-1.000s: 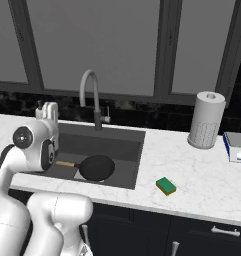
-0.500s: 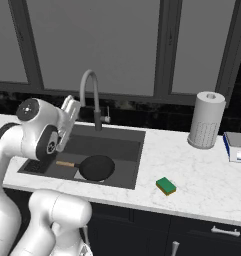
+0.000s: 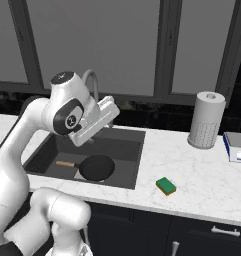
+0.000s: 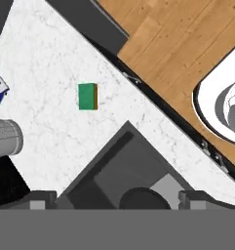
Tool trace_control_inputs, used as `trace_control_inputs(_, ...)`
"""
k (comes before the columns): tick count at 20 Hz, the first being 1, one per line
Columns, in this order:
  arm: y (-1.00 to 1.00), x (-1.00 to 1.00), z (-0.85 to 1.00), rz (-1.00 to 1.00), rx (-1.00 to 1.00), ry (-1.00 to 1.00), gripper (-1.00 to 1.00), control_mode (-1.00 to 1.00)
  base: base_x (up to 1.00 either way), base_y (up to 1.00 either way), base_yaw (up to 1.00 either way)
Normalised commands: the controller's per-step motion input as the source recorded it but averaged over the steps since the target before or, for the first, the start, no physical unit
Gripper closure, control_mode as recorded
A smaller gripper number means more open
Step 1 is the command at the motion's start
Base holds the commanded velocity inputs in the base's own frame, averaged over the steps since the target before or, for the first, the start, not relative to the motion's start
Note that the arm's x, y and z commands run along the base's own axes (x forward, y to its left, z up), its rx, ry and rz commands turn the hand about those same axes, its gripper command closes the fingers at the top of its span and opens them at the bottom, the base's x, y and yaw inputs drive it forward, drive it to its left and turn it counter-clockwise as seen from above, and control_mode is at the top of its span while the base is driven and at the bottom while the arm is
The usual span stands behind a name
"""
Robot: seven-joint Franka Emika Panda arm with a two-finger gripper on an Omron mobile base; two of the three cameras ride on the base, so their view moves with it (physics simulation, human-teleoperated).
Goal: Pick the pan and sponge and place them into the sink. Then turn on the water.
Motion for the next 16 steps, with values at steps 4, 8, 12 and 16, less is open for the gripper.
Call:
trace_control_inputs(4,-0.97,0.0,-0.27,-0.34,0.16,0.06,-1.0,-1.0,0.0,0.0,0.0)
trace_control_inputs(8,-0.73,0.0,-0.45,-0.23,0.16,0.04,-1.0,-1.0,0.0,0.0,0.0)
trace_control_inputs(12,-0.63,0.0,-0.59,-0.04,0.18,0.0,-1.0,-1.0,0.0,0.0,0.0)
trace_control_inputs(16,-0.48,0.02,-0.55,0.05,0.15,0.0,-1.0,-1.0,0.0,0.0,0.0)
